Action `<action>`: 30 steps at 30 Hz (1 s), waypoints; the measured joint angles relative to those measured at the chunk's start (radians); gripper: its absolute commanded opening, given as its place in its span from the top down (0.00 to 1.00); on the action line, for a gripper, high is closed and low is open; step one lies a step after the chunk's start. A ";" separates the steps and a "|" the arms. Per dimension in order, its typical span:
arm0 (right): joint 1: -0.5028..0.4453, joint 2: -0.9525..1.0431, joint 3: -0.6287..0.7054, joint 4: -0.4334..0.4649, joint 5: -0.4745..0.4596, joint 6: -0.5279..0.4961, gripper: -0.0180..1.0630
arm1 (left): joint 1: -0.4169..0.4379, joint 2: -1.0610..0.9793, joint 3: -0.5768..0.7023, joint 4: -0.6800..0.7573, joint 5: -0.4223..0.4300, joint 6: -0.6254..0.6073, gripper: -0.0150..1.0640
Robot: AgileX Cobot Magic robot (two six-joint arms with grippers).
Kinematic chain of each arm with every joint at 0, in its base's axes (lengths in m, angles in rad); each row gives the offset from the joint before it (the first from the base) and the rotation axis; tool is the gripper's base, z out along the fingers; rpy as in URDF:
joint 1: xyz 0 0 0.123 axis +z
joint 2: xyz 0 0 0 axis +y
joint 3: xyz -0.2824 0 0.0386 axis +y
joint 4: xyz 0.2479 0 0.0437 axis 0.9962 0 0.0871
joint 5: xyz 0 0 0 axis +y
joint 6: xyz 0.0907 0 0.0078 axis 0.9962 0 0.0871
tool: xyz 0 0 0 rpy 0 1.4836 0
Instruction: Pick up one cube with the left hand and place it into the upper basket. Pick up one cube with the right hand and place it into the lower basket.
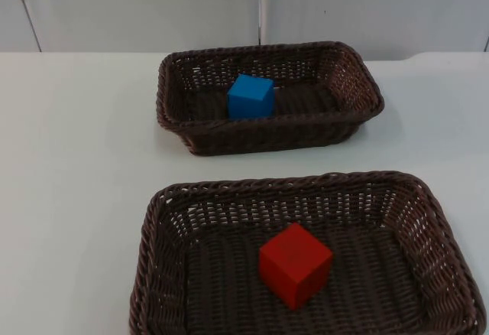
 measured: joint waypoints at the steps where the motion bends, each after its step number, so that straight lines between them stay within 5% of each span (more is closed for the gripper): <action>1: 0.000 0.000 0.000 0.000 0.000 0.000 0.01 | 0.000 0.000 0.000 0.000 0.000 0.000 0.01; 30: 0.000 0.000 0.000 0.015 0.000 0.000 0.01 | 0.000 0.000 0.000 0.000 0.000 0.000 0.01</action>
